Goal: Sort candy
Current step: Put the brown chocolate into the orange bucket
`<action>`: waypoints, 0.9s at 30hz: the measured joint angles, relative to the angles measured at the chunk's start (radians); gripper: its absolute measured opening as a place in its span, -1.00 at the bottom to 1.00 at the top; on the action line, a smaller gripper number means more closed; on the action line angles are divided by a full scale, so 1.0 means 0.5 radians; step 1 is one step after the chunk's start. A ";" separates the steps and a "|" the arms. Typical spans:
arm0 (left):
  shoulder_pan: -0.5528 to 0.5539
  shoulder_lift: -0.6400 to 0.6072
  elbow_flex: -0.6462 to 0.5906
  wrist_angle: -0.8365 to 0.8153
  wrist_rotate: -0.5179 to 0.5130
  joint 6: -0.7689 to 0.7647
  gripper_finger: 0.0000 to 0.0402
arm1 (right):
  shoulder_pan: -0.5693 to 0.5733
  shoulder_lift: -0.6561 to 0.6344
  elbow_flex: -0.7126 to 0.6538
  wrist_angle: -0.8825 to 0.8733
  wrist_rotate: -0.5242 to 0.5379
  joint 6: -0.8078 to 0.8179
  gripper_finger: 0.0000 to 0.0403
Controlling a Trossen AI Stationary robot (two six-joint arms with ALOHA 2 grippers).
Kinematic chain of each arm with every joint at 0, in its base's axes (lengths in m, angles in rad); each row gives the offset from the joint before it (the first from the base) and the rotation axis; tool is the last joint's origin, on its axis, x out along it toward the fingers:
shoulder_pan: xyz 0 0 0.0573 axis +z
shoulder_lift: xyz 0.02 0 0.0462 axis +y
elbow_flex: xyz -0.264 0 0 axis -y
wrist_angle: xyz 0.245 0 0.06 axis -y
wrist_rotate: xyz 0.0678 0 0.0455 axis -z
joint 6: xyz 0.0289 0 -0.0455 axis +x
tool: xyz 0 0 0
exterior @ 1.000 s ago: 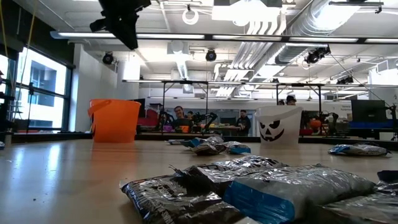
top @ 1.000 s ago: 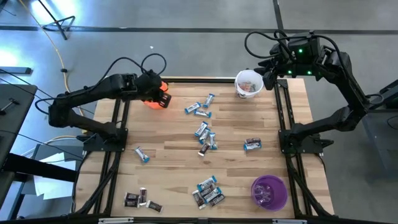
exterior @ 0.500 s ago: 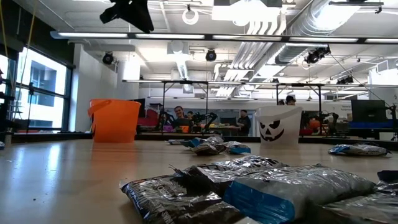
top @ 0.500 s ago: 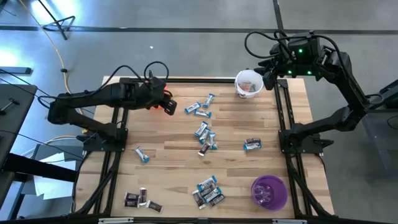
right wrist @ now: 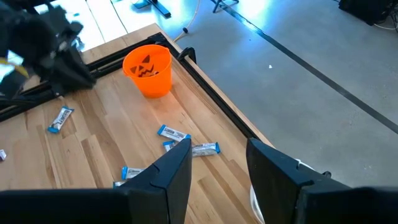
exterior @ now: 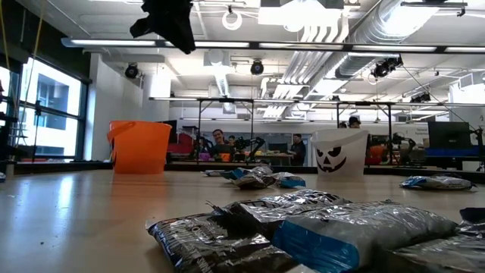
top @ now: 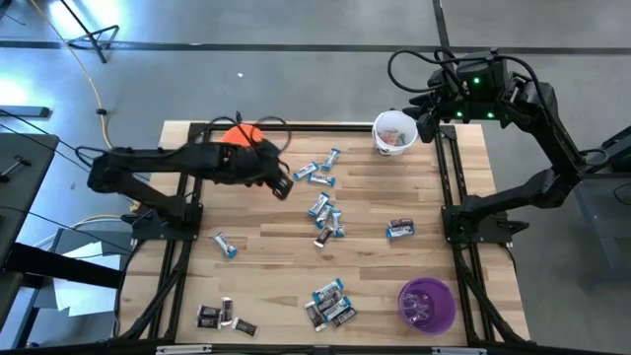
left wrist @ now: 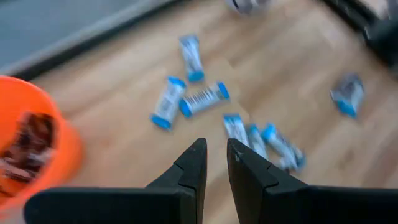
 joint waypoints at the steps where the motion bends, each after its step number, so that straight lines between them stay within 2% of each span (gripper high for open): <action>1: -0.019 0.028 0.000 0.001 0.059 0.011 -0.75 | -0.001 0.000 0.000 0.001 0.001 0.000 -0.26; 6: -0.122 0.157 -0.001 -0.044 0.197 0.012 -0.75 | 0.000 0.000 0.000 0.000 0.000 0.000 -0.26; 11: -0.208 0.262 -0.001 -0.017 0.426 0.013 -0.74 | 0.000 0.000 0.000 0.000 0.001 -0.001 -0.26; 15: -0.300 0.360 -0.001 0.080 0.442 -0.004 -0.68 | 0.000 0.000 0.000 0.000 0.001 0.000 -0.26; 23: -0.398 0.555 -0.001 0.388 0.438 -0.041 -0.42 | -0.001 0.000 0.000 0.001 0.001 0.000 -0.26; 27: -0.409 0.668 0.000 0.525 0.438 -0.245 -0.36 | 0.000 0.000 0.000 0.000 0.001 0.000 -0.26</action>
